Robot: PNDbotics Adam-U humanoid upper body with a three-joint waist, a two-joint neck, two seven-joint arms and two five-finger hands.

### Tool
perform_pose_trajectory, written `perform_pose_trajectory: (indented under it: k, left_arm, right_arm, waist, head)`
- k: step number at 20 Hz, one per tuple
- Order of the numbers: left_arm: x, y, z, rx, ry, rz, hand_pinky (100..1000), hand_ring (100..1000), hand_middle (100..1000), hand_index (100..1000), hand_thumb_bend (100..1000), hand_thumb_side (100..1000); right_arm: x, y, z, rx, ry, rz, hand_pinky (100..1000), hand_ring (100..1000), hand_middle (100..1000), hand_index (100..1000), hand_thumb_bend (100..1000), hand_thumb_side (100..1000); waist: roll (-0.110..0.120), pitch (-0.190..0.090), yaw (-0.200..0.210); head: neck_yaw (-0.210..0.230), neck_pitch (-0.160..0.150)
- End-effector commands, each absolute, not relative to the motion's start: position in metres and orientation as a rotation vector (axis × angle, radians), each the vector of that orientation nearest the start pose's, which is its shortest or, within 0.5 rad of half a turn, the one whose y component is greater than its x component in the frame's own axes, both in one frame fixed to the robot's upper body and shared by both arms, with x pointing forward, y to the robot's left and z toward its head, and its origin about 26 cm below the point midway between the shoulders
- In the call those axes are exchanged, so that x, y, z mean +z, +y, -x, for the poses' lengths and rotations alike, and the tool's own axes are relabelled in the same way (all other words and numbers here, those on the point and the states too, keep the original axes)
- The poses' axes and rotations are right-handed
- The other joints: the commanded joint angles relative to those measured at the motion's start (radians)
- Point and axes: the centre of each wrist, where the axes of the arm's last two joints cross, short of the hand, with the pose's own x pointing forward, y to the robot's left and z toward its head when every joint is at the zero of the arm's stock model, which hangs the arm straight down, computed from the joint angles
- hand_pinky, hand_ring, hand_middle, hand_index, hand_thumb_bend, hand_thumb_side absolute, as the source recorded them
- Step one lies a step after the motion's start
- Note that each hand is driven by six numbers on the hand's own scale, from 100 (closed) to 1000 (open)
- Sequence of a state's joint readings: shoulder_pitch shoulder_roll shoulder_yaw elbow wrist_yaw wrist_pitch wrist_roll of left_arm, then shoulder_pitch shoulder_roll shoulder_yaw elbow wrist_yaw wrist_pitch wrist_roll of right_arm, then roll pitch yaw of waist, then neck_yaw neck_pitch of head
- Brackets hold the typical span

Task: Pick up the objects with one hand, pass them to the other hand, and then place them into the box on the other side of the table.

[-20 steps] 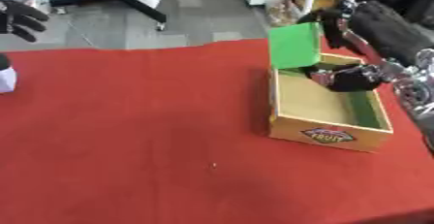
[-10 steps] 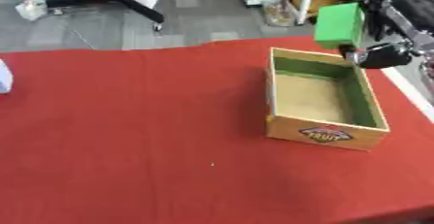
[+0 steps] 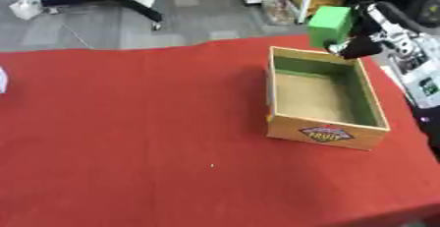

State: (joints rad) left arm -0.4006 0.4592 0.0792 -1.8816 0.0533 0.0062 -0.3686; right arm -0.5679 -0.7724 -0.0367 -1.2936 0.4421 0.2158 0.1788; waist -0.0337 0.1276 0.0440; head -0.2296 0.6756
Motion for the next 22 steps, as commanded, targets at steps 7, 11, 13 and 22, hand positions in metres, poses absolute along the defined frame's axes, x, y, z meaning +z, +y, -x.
perform_pose_trajectory:
  k: [7,11,13,22]
  left_arm:
    - [0.232,0.298,-0.315,-0.757,-2.144,-0.084,744,803,793,864,694,634]
    - [0.23,0.299,-0.314,-0.753,-2.136,-0.085,745,803,792,864,694,636]
    - [0.229,0.299,-0.313,-0.752,-2.131,-0.087,744,803,792,864,692,639]
    - [0.225,0.302,-0.312,-0.74,-2.115,-0.094,744,803,791,866,691,642]
  right_arm:
    - [0.169,-0.462,-0.408,0.963,-1.275,0.967,738,628,616,852,460,357]
    - [0.147,-0.484,-0.405,1.092,-1.212,0.982,758,688,684,920,484,362]
    - [0.143,-0.489,-0.403,1.12,-1.173,0.994,761,700,698,935,493,359]
    - [0.141,-0.498,-0.398,1.16,-1.057,1.083,770,735,744,985,550,407]
  waist:
    - [-0.019,-0.021,0.008]
    - [-0.02,-0.023,0.008]
    - [-0.021,-0.024,0.008]
    - [-0.02,-0.026,0.005]
  head:
    - [-0.013,0.013]
    - [-0.013,0.017]
    - [-0.014,0.019]
    - [-0.014,0.02]
